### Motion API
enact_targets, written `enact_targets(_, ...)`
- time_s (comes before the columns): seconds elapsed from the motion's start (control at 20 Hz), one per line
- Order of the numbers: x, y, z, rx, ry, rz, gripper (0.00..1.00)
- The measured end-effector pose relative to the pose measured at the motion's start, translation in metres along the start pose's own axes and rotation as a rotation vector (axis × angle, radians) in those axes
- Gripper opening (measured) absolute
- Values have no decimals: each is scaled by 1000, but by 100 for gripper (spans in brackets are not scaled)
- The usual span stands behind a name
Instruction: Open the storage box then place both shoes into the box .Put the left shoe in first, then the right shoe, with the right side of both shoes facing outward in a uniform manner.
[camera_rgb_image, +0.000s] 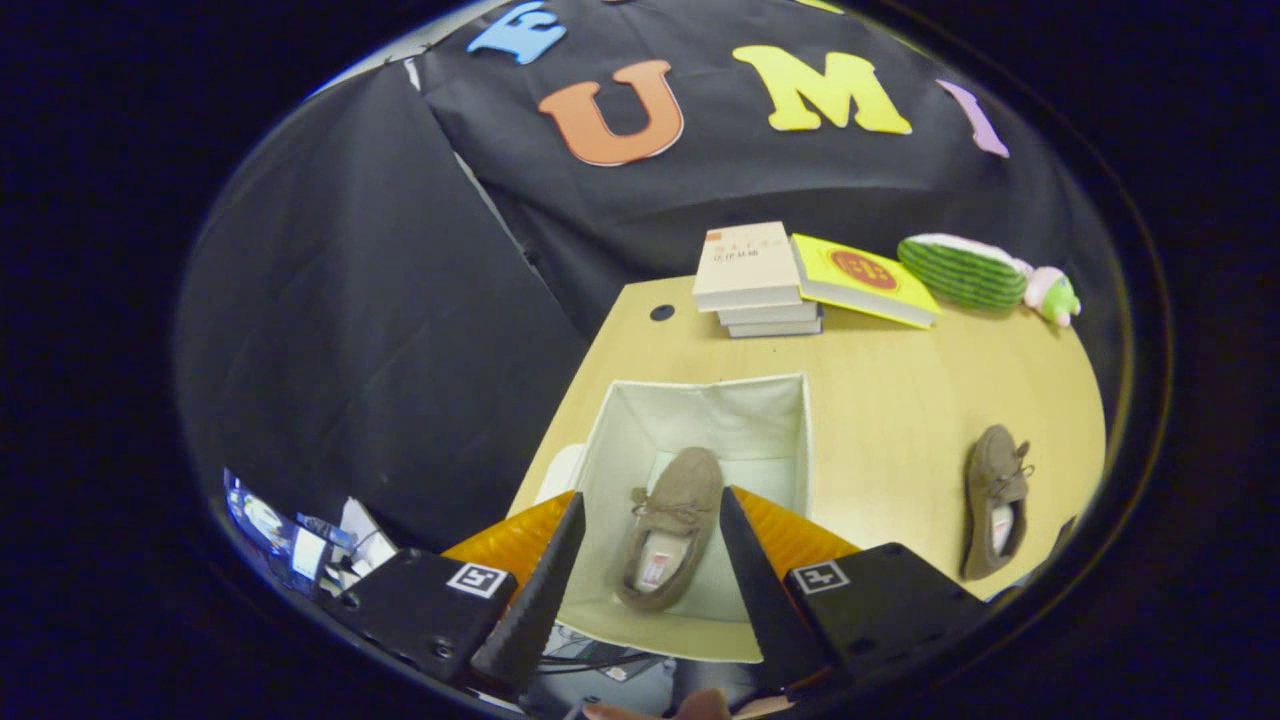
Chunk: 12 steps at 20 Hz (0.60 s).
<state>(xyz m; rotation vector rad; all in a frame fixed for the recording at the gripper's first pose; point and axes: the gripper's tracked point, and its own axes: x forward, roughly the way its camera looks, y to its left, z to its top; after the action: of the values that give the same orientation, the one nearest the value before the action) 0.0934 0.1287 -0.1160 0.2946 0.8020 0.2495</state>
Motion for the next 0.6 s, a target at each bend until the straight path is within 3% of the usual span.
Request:
enact_targets(0.2, -42, -47, 6, -37, -21, -69, 91)
enact_targets(0.6, -114, -213, 2, -62, -30, -279, 93)
